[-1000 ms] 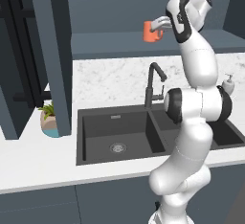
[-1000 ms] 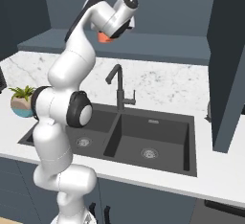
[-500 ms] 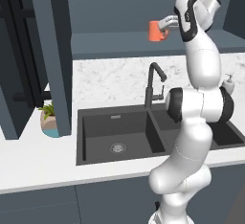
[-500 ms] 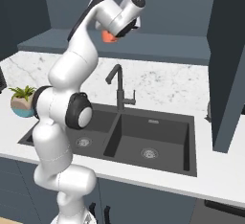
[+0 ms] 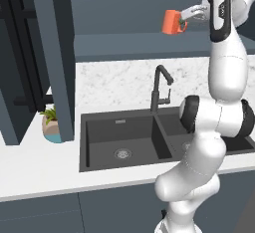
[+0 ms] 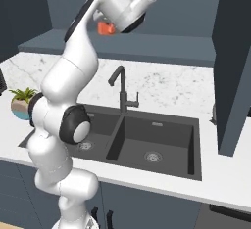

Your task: Gather all objects into one cabinet and sort the glasses and bowls to opposite sides.

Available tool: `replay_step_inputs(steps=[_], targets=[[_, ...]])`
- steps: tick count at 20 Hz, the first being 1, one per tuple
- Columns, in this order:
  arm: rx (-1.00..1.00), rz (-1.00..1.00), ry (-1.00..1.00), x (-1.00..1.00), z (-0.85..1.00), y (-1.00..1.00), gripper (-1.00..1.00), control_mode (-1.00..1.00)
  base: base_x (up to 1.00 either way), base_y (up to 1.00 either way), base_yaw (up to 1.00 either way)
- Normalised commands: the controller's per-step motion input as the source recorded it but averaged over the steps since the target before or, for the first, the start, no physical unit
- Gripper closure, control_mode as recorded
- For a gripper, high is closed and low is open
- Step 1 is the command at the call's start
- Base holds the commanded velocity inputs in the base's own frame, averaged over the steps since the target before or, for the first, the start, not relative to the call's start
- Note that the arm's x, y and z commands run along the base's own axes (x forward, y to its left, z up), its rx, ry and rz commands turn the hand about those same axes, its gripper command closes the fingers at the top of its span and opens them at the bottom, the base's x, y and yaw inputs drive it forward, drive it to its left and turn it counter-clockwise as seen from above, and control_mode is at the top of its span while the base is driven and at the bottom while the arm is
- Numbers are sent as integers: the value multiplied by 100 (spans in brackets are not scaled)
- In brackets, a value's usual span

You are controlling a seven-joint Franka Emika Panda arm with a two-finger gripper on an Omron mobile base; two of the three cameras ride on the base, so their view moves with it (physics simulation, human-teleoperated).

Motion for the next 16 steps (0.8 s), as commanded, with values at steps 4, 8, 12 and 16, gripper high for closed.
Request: replay_step_inputs(steps=[4, 8, 12, 16], targets=[[-2, 0, -19, -100, 1, -27, 100, -100, 0, 0, 0], [0, -6, -16, -100, 10, -5, 100, -100, 0, 0, 0], [0, -13, -3, -100, 30, 6, 100, -100, 0, 0, 0], [0, -17, -6, -100, 3, 0, 100, -100, 0, 0, 0]])
